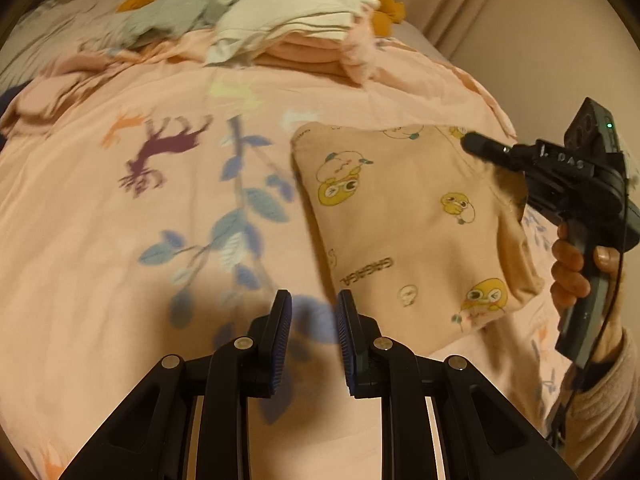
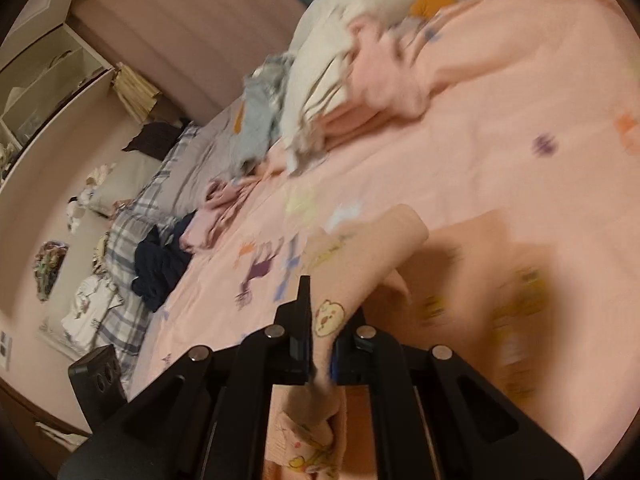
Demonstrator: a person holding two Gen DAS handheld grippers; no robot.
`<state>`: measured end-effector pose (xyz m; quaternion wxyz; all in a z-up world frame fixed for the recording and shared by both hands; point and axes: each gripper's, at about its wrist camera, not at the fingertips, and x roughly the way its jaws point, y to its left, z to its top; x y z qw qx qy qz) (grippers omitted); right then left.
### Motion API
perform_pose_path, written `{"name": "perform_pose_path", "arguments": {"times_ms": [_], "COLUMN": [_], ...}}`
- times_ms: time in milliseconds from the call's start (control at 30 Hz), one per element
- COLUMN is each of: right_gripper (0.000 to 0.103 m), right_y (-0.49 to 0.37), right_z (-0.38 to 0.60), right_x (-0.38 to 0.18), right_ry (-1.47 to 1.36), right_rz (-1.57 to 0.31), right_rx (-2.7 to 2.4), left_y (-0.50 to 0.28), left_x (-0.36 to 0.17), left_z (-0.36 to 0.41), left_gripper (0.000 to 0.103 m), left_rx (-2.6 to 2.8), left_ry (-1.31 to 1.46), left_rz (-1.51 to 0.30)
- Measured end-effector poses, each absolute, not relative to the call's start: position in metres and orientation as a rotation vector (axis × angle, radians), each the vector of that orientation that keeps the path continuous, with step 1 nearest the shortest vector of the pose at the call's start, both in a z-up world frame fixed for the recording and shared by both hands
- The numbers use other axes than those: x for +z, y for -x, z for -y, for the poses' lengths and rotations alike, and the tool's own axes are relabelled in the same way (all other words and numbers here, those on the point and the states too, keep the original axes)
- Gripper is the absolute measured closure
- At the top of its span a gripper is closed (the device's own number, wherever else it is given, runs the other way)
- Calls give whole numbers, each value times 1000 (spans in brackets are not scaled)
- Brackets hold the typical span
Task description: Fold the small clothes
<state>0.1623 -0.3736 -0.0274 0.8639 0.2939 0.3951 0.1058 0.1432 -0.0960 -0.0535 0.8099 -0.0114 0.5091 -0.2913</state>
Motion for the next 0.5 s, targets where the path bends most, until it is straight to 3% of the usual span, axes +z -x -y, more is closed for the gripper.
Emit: {"name": "perform_pose_path", "arguments": {"times_ms": [400,467,500], "right_gripper": [91,74,70], "right_y": [-135,-138,-138], "right_z": [440,444,443], "right_x": [-99,-103,-104], "right_ry": [-848,-902,-919], "right_rz": [-882,-863,-855], "right_rx": [178,219,233], "left_y": [-136,-137,-137], "left_x": [-66,-75,-79], "left_z": [188,196,197], "left_gripper": [83,83,83], "left_rx": [-775,-770,-769], "left_ry": [-102,-130,-135], "left_rz": [-1074,-1091,-1098]}}
